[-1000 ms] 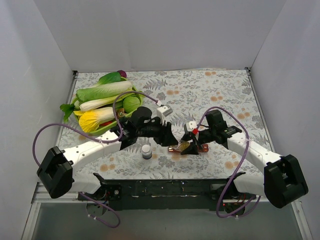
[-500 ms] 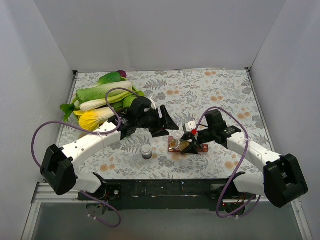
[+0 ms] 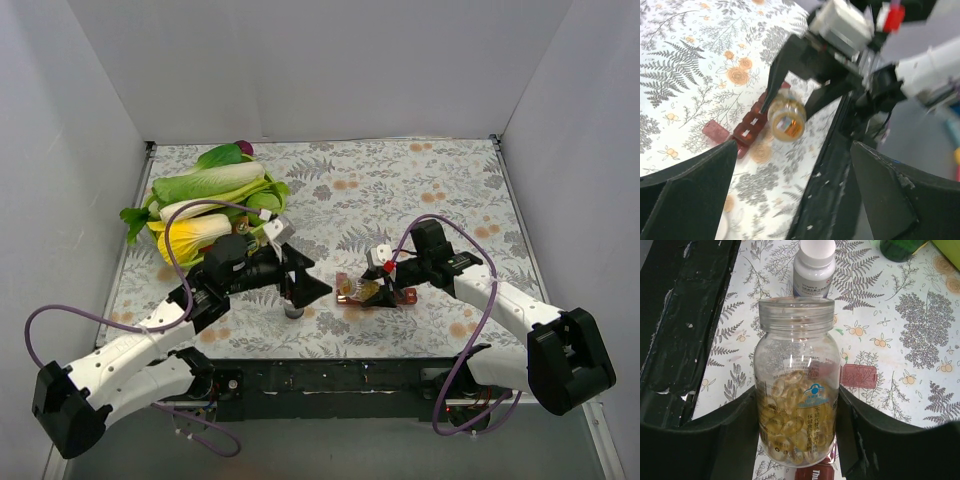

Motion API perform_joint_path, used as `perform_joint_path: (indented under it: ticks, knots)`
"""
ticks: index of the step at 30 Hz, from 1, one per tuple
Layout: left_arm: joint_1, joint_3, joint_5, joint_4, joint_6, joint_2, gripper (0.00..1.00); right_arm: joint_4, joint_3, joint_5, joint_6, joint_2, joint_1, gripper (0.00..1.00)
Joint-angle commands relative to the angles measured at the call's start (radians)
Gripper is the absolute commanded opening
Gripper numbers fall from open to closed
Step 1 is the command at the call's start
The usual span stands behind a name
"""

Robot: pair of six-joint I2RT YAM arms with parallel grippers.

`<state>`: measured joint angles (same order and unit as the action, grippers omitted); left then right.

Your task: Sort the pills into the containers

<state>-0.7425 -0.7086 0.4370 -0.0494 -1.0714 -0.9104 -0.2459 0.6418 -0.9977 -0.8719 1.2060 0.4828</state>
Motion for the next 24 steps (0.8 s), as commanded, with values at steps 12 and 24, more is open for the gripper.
perform_joint_path:
  ticks: [12,24]
  knots:
    - [-0.067,0.126,0.114,0.129,0.738,0.012,0.98,-0.032,0.025,-0.050,-0.076,-0.011,0.000,0.04]
    - [-0.113,0.078,0.108,0.097,0.835,-0.071,0.98,-0.036,0.024,-0.059,-0.085,-0.013,0.000,0.04]
